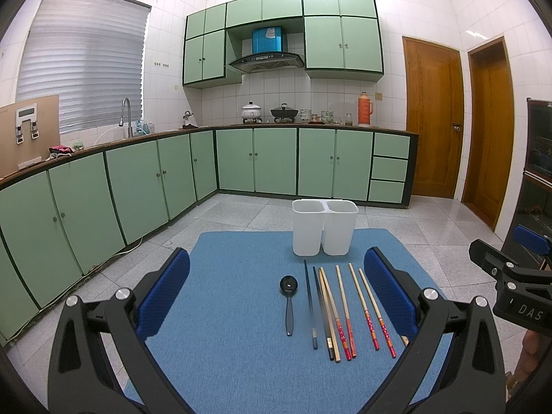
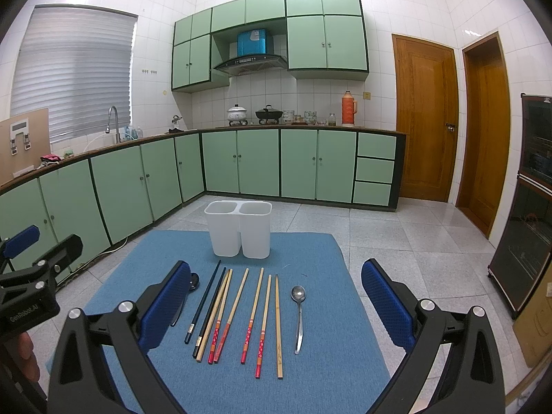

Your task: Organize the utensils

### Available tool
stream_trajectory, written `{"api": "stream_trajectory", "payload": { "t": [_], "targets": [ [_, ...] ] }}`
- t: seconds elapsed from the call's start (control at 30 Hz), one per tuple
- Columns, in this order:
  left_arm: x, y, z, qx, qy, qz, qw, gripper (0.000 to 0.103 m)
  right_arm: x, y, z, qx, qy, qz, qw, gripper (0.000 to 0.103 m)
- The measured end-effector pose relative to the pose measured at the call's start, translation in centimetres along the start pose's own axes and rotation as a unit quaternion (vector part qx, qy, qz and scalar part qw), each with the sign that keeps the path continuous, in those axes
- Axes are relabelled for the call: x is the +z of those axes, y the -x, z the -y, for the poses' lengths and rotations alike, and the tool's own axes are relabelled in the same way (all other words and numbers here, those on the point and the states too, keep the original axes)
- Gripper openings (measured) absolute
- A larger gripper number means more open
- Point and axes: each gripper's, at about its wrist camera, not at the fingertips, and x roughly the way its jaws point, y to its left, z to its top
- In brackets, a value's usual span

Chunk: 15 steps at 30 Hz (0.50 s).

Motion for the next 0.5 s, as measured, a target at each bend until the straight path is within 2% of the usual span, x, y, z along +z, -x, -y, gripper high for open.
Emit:
{"api": "stream_trajectory", "payload": {
  "t": [0.3, 0.5],
  "targets": [
    [-0.5, -0.9, -0.8, 0.003, 0.001, -0.004, 1.0, 0.098, 0.1, -0.5, 0.0, -0.001, 0.001, -0.005, 1.0, 0.097],
    [-1.3, -3.2, -1.9, 0.018, 0.0, -0.033, 0.9993, 0.098, -0.9, -2.3, 0.7, -0.011, 0.004, -0.024, 1.0, 0.097]
  ]
}}
